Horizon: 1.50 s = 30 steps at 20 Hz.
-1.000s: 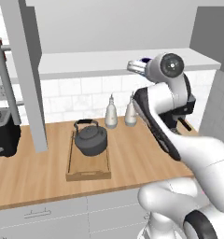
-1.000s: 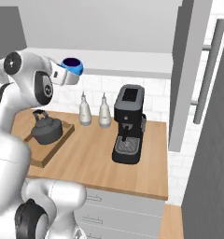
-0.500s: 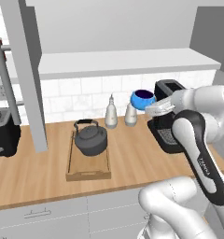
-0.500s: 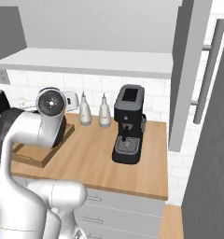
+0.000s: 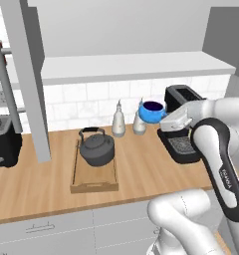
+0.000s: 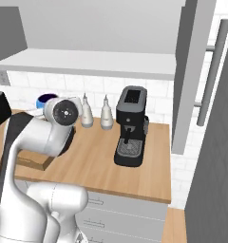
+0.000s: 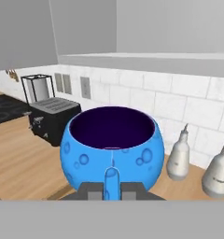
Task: Pick the kettle from the counter and place it on the tray. Then pick the mug from the cabinet and place it on the tray. Then close the cabinet doors.
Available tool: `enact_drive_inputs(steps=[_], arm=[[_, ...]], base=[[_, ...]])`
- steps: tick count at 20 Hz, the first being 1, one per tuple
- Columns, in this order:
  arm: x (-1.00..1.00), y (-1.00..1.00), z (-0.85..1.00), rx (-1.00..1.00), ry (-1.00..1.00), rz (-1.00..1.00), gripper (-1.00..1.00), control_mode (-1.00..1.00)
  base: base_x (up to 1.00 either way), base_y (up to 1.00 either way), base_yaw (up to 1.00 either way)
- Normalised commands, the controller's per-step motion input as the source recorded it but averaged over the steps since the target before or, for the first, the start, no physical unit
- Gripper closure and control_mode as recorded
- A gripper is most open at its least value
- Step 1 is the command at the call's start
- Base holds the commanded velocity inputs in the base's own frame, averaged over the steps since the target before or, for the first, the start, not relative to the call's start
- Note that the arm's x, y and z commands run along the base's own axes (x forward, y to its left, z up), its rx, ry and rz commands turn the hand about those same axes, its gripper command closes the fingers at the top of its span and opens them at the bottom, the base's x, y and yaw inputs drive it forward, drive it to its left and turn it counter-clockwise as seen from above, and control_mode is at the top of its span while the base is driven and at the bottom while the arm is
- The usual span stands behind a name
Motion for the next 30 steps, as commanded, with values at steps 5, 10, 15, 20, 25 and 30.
enact_drive_inputs(steps=[5,10,15,20,25,30], arm=[[0.29,0.07,-0.65,-0.09,0.13,0.01,1.00,-1.00],[0.36,0.08,-0.93,-0.03,0.12,0.09,1.00,-1.00],[0.46,0.12,-0.89,0.01,0.01,0.16,1.00,-1.00],[0.72,0.31,-0.63,0.00,0.02,0.07,1.00,-1.00],[0.61,0.16,-0.44,0.00,0.04,0.00,1.00,-1.00],[0.17,0.04,-0.45,0.00,0.01,0.00,1.00,-1.00]], base=[[0.00,0.00,0.00],[0.00,0.00,0.00],[0.00,0.00,0.00],[0.00,0.00,0.00],[0.00,0.00,0.00],[0.00,0.00,0.00]])
